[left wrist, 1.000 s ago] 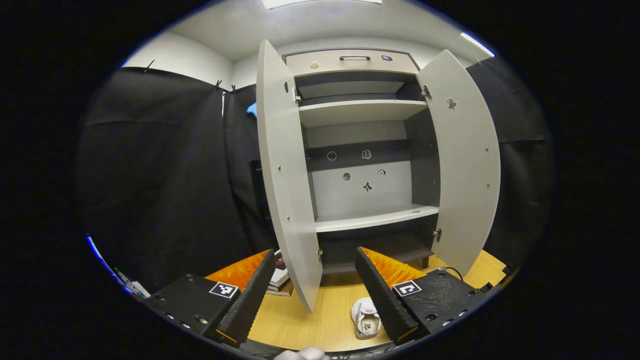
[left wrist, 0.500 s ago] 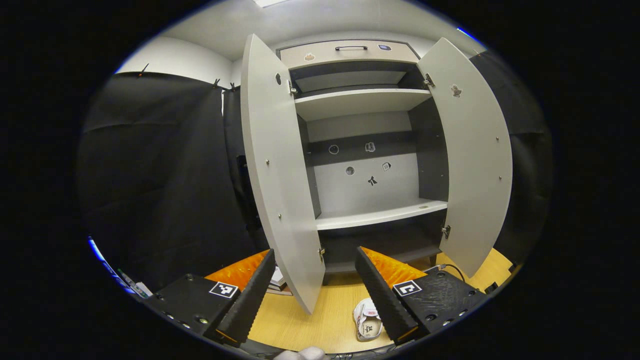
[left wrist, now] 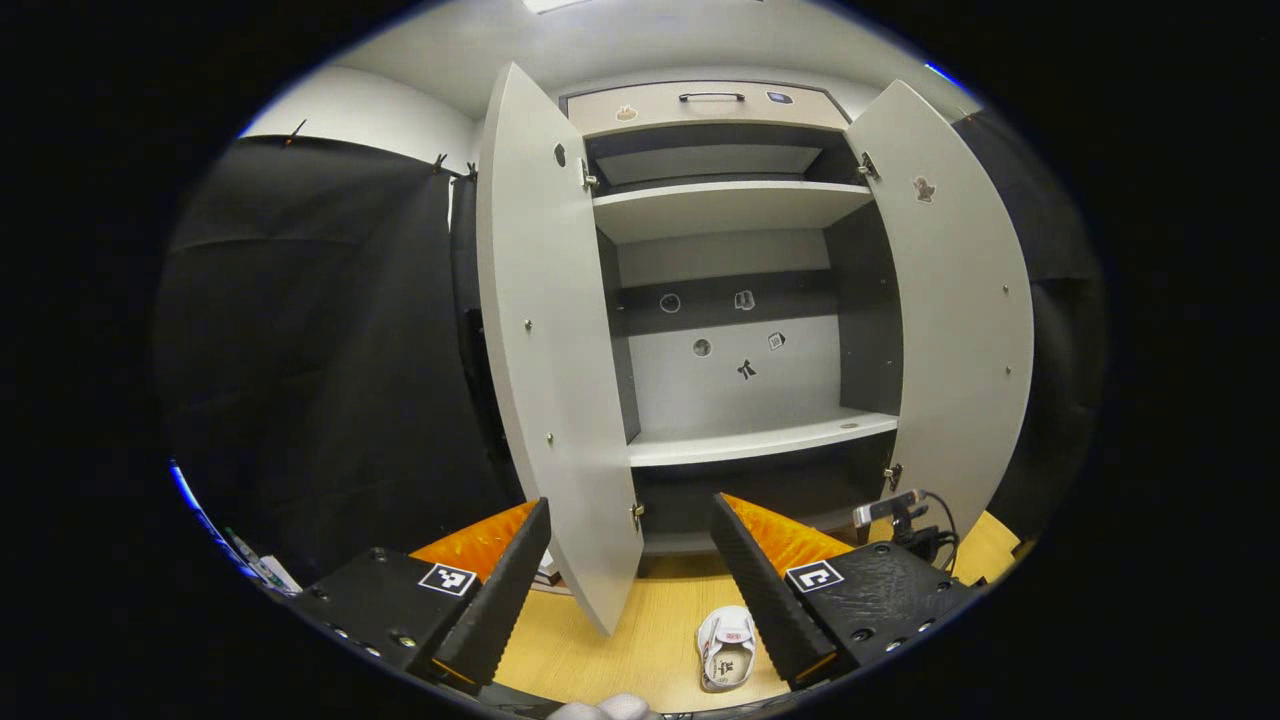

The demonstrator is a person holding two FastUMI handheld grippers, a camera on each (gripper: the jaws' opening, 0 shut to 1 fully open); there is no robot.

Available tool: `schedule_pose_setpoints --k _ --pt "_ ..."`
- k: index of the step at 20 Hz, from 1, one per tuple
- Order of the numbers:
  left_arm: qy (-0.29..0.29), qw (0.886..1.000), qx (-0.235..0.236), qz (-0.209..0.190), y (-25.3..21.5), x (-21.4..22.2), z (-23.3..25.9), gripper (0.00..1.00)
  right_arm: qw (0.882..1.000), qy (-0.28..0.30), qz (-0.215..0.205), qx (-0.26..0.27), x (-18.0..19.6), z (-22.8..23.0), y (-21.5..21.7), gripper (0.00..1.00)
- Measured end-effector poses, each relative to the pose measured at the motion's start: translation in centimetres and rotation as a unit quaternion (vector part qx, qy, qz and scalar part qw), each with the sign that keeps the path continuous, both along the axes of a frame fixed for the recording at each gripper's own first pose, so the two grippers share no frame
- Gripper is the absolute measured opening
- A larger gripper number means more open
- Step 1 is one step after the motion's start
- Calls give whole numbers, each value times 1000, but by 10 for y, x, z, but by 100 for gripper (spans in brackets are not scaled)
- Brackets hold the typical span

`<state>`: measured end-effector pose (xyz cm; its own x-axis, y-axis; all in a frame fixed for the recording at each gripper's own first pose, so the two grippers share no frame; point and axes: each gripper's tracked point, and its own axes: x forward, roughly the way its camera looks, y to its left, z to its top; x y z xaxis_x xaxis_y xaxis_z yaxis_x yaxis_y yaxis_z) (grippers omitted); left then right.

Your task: Grab one shoe with the right hand and put it into the shoe cabinet, grab the other shoe with the left hand and put it into the shoe cabinet; then close the right door with the right hand and the left door with the left hand.

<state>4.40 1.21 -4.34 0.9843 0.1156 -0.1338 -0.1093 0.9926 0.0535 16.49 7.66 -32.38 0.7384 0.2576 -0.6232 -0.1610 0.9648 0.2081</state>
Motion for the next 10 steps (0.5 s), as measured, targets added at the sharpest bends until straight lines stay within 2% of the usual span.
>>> schedule_pose_setpoints --k 2,3,4,5,6,10 --pt "-1 1000 -7 -7 -6 3 0 96 999 -34 -2 12 10 49 0 7" --pt "-5 1000 -11 -11 -10 4 2 96 999 -50 -2 13 18 72 -1 11" --pt "-10 1000 -16 -13 -14 5 5 96 998 -65 -2 11 25 95 -2 7" --pt "-13 1000 -20 -16 -17 6 7 97 997 -81 -3 12 33 118 -3 10" --pt "-17 999 -22 -17 -19 7 7 96 995 -96 -4 16 42 140 -4 7" --pt "-25 999 -37 -19 -25 11 8 96 989 -148 -13 10 87 217 -13 10"
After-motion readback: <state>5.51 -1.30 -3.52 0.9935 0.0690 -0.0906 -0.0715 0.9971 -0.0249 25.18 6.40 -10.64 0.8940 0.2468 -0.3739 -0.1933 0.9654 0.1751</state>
